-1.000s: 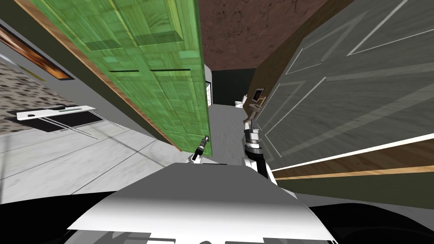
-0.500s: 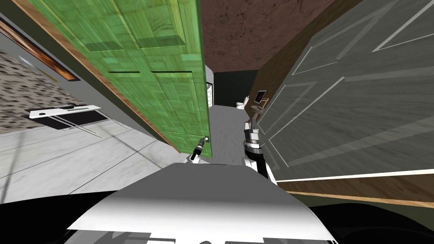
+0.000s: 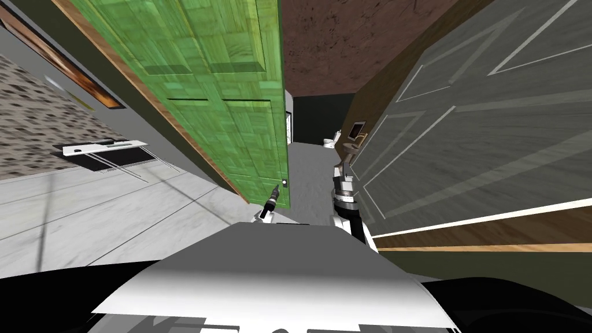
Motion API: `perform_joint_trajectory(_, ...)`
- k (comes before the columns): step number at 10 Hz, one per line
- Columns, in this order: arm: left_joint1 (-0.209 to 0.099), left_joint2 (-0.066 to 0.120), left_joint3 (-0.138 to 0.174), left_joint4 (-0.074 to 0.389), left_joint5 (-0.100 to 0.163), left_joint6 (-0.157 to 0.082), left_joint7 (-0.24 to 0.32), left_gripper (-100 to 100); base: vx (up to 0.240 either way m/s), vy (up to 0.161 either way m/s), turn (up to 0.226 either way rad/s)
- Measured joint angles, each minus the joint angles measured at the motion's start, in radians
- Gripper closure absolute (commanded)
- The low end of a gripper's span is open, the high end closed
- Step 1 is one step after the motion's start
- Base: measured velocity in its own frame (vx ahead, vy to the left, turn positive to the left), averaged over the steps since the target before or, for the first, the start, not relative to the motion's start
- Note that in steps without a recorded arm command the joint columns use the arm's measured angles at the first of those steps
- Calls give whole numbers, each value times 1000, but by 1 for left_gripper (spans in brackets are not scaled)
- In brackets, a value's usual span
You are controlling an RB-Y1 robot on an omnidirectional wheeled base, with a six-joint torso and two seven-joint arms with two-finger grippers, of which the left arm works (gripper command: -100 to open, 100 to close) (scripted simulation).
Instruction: Push the door open
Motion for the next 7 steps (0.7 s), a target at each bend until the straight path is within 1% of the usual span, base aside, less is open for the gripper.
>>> perform_joint_trajectory(2,-3,-8,-1,4,1,-2,2,-100,-228,-17,37)
perform_joint_trajectory(3,5,-13,-3,-12,1,4,4,-100,-92,-9,4)
perform_joint_trajectory(4,6,-13,-3,-14,1,6,4,-100,83,-20,-30)
perform_joint_trajectory(6,7,-6,0,-13,3,3,2,-100,169,-34,-19)
perform_joint_trajectory(7,12,-2,0,-21,3,5,2,-100,199,-65,-23)
